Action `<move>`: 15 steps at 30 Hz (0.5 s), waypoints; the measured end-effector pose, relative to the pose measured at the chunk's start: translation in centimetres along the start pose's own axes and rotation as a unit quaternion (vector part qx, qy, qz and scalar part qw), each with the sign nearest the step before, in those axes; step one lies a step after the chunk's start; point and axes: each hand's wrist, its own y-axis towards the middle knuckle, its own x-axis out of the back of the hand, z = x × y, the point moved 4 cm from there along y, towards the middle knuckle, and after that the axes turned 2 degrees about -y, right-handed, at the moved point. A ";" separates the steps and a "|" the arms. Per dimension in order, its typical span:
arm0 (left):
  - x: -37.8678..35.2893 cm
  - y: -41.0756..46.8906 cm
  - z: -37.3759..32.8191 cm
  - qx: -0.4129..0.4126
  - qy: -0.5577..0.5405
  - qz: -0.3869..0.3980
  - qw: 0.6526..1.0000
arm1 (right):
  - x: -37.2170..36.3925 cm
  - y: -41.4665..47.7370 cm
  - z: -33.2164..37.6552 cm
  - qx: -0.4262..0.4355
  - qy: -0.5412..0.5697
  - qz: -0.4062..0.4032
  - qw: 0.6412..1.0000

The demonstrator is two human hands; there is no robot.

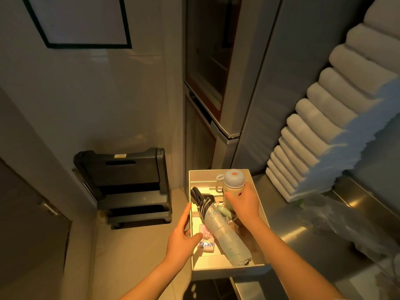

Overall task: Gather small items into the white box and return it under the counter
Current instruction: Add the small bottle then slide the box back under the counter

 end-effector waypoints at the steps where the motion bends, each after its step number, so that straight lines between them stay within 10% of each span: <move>1: 0.0 0.0 0.0 0.001 0.000 0.000 1.000 | 0.1 0.1 -0.2 -0.002 0.017 0.002 1.000; 15: -0.1 0.2 -0.1 -0.004 0.032 -0.013 0.999 | 5.2 -3.0 -0.1 0.013 0.101 -0.037 0.994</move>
